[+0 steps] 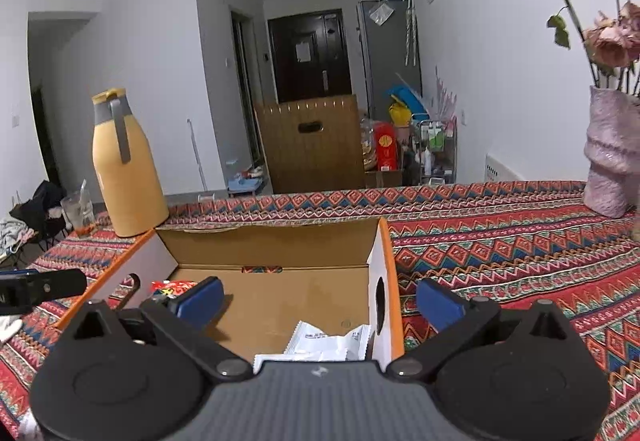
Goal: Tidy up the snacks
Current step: 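Carry both packets into the cardboard box and open both grippers, then grasp a white packet with the right gripper and return the left tool to the pile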
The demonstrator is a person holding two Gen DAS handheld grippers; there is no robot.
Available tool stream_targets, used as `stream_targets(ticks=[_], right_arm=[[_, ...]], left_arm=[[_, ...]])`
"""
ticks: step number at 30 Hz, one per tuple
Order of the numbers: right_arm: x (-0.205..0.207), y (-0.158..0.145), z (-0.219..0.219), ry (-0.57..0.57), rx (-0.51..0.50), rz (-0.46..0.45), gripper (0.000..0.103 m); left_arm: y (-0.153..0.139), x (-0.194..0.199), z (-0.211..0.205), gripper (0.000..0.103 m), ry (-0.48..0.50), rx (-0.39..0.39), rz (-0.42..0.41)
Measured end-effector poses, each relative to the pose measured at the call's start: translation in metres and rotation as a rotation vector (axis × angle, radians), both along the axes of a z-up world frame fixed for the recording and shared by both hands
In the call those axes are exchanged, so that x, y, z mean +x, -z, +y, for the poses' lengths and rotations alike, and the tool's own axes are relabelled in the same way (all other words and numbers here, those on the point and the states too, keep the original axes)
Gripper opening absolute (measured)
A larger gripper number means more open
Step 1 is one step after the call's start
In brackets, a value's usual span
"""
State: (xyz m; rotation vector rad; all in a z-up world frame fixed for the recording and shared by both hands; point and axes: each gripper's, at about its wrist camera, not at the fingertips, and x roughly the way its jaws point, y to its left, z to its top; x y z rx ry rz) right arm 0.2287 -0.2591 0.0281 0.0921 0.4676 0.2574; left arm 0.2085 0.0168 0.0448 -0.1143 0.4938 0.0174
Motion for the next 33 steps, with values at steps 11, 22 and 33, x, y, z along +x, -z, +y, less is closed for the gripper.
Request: stream_targets(ticks=[11,22,33], right_arm=[[-0.076,0.014,-0.022,0.027,-0.046,0.029,0.103],[-0.103,0.052,-0.029,0.047,-0.006,0.163,0.093],[-0.072,0.075,-0.041,0.045,0.127,0.323,0.043]], left_arm=[[0.010,-0.046,0.002,0.103,0.031,0.058,0.050],[0.040,-0.073,0.007,0.103,0.042,0.034,0.136],[0.041,-0.080,0.008,0.103,0.041,0.013,0.142]])
